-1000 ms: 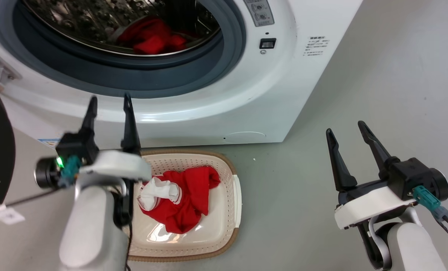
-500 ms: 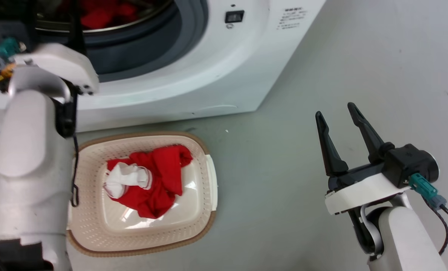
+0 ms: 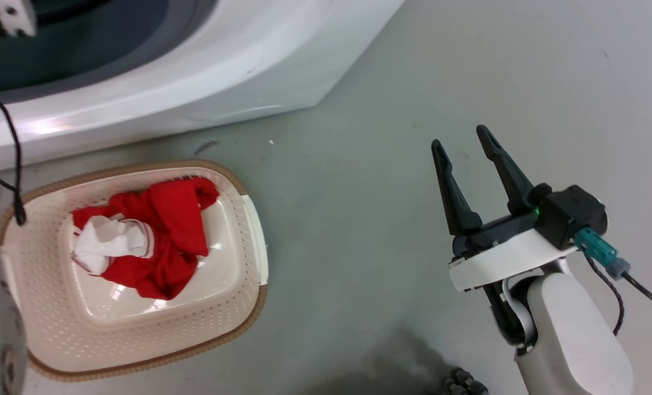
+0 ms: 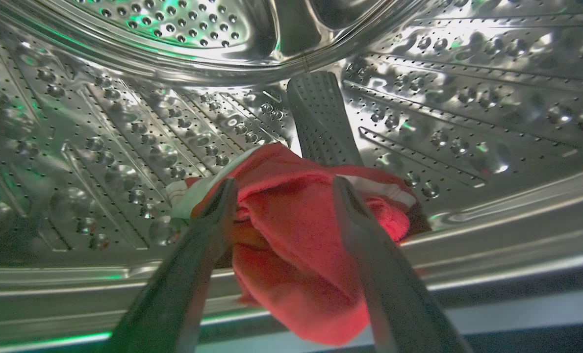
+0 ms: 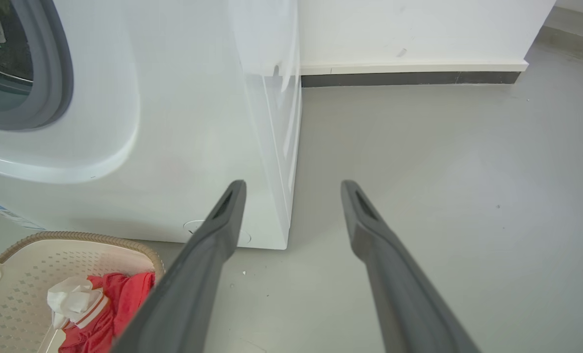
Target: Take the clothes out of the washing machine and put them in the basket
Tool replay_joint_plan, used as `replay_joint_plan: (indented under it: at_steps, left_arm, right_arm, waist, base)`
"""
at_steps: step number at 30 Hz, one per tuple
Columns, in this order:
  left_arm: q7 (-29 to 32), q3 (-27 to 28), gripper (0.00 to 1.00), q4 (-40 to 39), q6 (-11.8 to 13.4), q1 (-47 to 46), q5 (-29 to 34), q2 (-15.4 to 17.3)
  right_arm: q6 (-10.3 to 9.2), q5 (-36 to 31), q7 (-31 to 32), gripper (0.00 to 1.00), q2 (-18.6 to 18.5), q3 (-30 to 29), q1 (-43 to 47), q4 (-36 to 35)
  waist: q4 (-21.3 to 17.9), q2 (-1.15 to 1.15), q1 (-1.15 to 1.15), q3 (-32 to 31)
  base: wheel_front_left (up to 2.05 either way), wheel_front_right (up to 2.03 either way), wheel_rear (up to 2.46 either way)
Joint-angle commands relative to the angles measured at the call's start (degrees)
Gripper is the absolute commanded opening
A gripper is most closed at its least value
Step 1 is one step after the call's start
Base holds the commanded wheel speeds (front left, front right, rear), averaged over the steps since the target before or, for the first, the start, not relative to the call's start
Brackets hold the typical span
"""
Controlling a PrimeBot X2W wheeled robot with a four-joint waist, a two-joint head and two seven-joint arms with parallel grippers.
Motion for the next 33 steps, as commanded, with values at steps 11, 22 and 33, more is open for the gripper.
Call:
replay_joint_plan:
  at_steps: [11,22,33]
  left_arm:
    - [23.46,-3.09,1.00,-0.22,-1.62,-10.40,1.77,4.91]
    - [36.57,-0.92,0.00,-7.77,3.95,-4.75,0.89,6.91]
    - [20.03,0.53,0.00,-16.85,9.79,1.93,1.18,6.26]
  right_arm:
    - [-0.04,3.04,-0.90,1.00,0.20,2.81,-3.66,1.51]
    - [-0.04,4.58,-0.84,1.00,0.21,3.34,-4.11,0.75]
    - [-0.04,2.80,-0.83,1.00,0.21,1.81,-3.24,1.67]
  waist:
    - [-5.01,0.00,-0.01,6.42]
    - [-6.17,0.00,-0.01,7.27]
    - [-5.13,0.00,-0.01,2.86]
  base:
    - [0.00,0.00,0.00]
    - [0.00,0.00,0.00]
    - [0.00,0.00,0.00]
